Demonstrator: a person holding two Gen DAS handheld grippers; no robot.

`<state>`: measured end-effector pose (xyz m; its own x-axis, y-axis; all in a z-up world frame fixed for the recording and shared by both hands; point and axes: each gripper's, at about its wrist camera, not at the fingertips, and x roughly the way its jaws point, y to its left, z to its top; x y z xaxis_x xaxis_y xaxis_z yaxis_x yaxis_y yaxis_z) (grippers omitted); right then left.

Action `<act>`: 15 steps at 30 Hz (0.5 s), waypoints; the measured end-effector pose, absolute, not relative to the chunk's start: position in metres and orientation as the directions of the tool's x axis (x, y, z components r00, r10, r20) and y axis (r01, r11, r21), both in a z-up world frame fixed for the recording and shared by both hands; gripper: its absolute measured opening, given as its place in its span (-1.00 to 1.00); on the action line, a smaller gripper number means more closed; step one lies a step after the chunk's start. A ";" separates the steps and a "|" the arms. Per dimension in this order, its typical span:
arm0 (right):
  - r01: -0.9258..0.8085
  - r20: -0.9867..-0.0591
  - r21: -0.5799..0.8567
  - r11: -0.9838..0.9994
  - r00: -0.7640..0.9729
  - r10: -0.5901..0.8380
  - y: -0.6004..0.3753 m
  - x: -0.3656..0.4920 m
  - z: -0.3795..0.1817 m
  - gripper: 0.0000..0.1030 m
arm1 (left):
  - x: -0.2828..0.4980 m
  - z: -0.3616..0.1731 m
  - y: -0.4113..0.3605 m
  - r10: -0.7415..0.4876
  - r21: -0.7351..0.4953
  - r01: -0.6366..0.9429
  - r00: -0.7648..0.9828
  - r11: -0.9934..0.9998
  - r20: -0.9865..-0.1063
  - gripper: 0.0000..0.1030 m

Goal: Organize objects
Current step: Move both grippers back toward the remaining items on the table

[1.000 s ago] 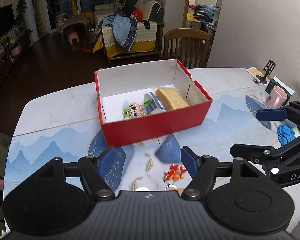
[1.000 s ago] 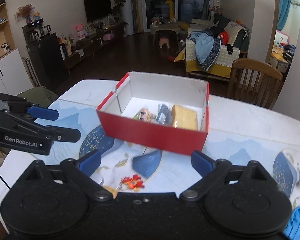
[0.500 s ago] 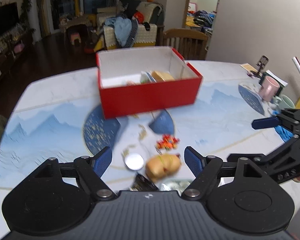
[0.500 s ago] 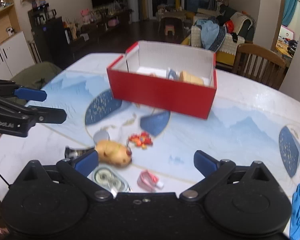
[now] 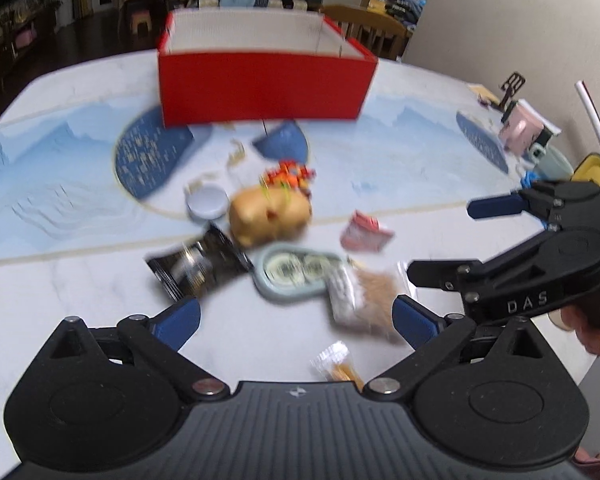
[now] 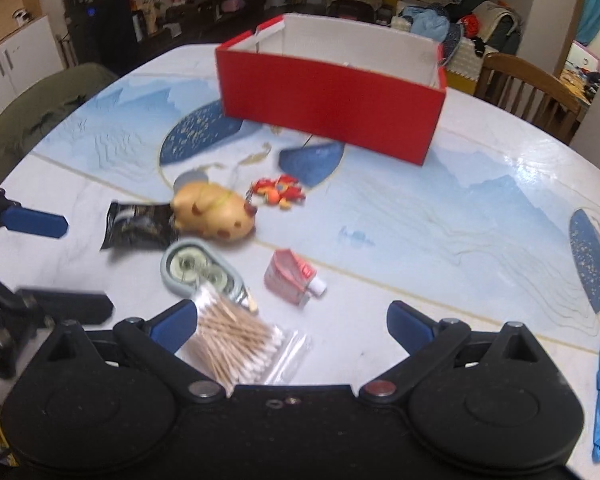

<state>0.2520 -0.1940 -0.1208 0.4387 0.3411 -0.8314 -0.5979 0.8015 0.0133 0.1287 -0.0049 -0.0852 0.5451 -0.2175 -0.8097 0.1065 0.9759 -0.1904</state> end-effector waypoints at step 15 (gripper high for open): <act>-0.692 -0.892 -0.042 0.721 0.351 0.285 -0.178 0.243 -0.155 0.96 | 0.113 -0.143 -0.035 -0.243 -0.222 0.099 0.367 0.970 -0.898 0.99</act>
